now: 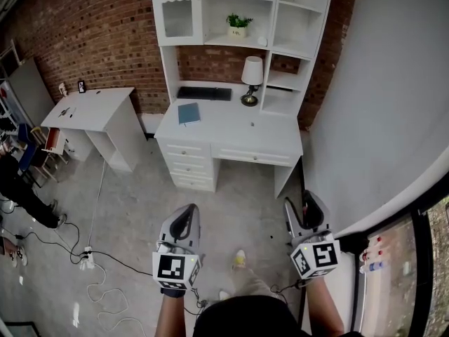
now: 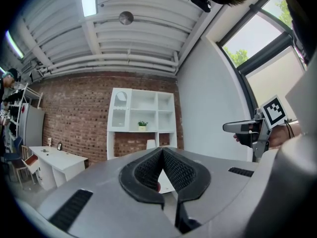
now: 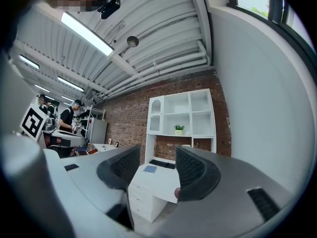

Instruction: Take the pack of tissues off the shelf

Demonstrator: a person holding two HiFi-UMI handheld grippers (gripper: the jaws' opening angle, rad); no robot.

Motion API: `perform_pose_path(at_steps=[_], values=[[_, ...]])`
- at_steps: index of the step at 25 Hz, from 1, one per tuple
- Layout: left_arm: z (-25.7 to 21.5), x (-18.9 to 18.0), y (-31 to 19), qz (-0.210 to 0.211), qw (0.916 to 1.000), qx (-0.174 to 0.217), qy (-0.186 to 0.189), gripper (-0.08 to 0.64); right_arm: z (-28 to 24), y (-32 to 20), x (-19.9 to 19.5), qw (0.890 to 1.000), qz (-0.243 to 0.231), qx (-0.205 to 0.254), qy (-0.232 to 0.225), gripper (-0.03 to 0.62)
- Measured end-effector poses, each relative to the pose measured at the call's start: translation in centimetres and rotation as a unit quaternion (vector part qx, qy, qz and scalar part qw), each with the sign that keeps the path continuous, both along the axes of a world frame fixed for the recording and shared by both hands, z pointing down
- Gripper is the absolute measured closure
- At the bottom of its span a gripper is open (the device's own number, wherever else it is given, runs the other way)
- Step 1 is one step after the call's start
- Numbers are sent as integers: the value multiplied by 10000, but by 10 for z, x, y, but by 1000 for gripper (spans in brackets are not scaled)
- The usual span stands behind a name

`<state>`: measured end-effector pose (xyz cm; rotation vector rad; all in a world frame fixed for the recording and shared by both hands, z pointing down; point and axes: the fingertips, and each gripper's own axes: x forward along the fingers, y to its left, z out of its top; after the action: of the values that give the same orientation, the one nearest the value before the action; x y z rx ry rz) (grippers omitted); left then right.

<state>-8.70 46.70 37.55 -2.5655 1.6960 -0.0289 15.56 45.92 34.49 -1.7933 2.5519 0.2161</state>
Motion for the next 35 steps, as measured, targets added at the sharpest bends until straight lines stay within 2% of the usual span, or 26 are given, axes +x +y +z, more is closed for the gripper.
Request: perform_pose_path(at_steps=[2, 5, 12, 21, 35], values=[[2, -2, -3, -34, 10000, -22, 12, 543, 2, -6, -5, 9998, -164, -69, -29, 344], [8, -3, -10, -44, 9999, -102, -50, 543, 7, -16, -11, 9988, -377, -184, -256, 308], [13, -10, -41, -135, 9997, -177, -127, 543, 11, -51, -14, 9987, -354, -238, -267, 302], [15, -19, -112, -230, 9990, -348, -178, 543, 12, -121, -23, 9985, -487, -246, -27, 273], [-9, 14, -248, -329, 9985, -247, -358, 543, -11, -255, 24, 9986, -421, -42, -323, 272]])
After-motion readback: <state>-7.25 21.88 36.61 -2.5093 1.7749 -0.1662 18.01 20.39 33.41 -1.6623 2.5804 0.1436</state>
